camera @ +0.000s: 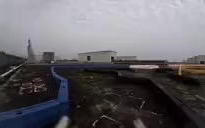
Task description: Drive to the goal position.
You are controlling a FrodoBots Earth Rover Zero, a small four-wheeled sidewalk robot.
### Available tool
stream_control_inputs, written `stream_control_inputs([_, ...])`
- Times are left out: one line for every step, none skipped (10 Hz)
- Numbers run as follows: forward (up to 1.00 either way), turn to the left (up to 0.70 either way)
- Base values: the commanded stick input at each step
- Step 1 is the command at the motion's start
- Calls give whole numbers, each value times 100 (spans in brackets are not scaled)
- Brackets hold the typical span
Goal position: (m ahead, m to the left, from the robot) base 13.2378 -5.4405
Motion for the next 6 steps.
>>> stream_control_inputs([0, 0])
stream_control_inputs([0, 0])
stream_control_inputs([0, 0])
stream_control_inputs([0, 54])
stream_control_inputs([0, 39])
stream_control_inputs([0, 8])
